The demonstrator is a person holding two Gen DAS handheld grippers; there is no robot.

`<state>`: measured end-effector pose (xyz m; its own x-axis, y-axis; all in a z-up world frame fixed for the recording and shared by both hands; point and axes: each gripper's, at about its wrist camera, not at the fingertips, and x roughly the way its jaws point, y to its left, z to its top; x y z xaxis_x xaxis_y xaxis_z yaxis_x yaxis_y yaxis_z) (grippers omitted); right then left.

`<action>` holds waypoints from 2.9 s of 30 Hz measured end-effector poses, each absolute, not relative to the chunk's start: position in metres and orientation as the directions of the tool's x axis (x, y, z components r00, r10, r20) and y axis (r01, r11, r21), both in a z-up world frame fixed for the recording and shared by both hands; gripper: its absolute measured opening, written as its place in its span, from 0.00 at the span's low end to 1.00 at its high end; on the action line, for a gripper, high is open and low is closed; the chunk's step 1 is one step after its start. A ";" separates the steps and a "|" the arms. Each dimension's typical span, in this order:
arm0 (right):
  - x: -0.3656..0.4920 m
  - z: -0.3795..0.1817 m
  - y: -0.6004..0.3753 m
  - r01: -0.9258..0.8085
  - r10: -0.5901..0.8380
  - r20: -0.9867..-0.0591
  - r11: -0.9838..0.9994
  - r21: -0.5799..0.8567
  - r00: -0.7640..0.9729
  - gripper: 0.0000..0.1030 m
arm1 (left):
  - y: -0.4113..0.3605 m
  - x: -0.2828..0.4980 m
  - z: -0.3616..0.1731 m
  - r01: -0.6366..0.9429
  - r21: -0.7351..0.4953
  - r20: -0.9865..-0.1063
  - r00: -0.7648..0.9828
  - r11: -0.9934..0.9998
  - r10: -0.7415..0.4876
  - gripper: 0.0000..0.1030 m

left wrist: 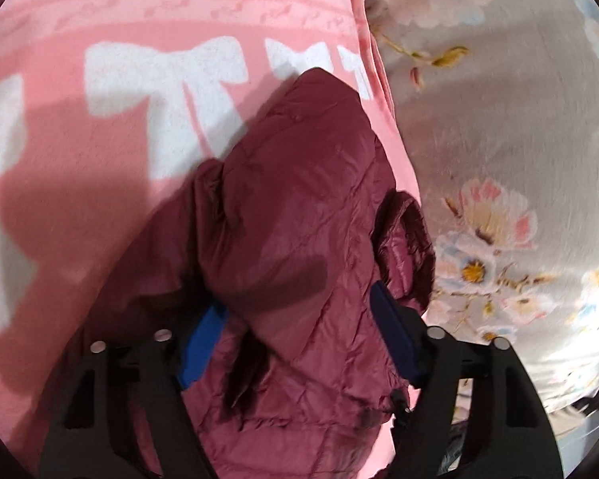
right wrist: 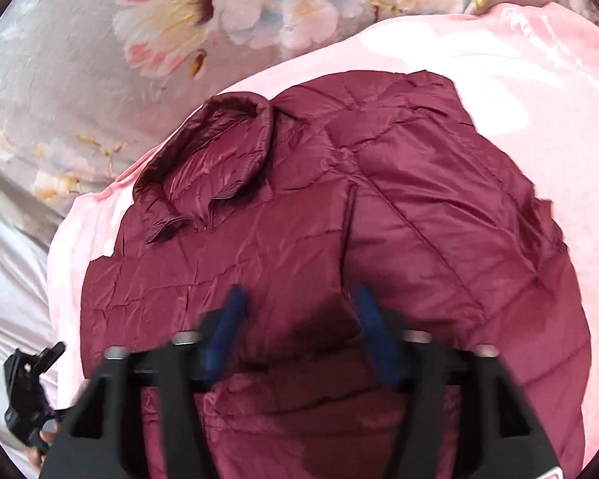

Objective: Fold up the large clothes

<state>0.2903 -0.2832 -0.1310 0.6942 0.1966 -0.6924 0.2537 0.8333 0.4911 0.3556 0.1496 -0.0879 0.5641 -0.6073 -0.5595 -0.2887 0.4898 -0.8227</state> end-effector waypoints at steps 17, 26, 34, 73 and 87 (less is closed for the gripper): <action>0.280 -0.038 -0.323 0.171 0.070 -0.600 0.927 0.335 0.797 0.06 | 0.131 0.383 -0.081 -0.300 -0.648 -0.713 0.563 0.700 -0.418 0.09; 0.280 -0.108 -0.315 0.182 0.077 -0.710 0.942 0.282 0.700 0.06 | 0.140 0.364 -0.041 -0.237 -0.536 -0.699 0.663 0.810 -0.268 0.02; 0.275 -0.143 -0.304 0.170 0.041 -0.735 0.963 0.210 0.677 0.05 | 0.134 0.368 -0.082 -0.254 -0.414 -0.781 0.592 0.874 -0.198 0.01; 0.282 -0.132 -0.222 0.084 0.058 -0.761 0.986 0.146 0.646 0.17 | -0.016 0.362 -0.075 0.066 -0.090 -0.807 0.580 0.994 -0.112 0.42; 0.275 -0.146 -0.204 0.092 -0.039 -0.726 0.995 0.033 0.686 0.18 | -0.030 0.349 -0.089 0.060 0.011 -0.746 0.665 0.998 -0.032 0.45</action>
<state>0.2749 -0.2038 -0.1462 0.6864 -0.0391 -0.7262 0.0919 0.9952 0.0332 0.3494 -0.0298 -0.0892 0.6649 -0.0319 -0.7463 0.0600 0.9981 0.0107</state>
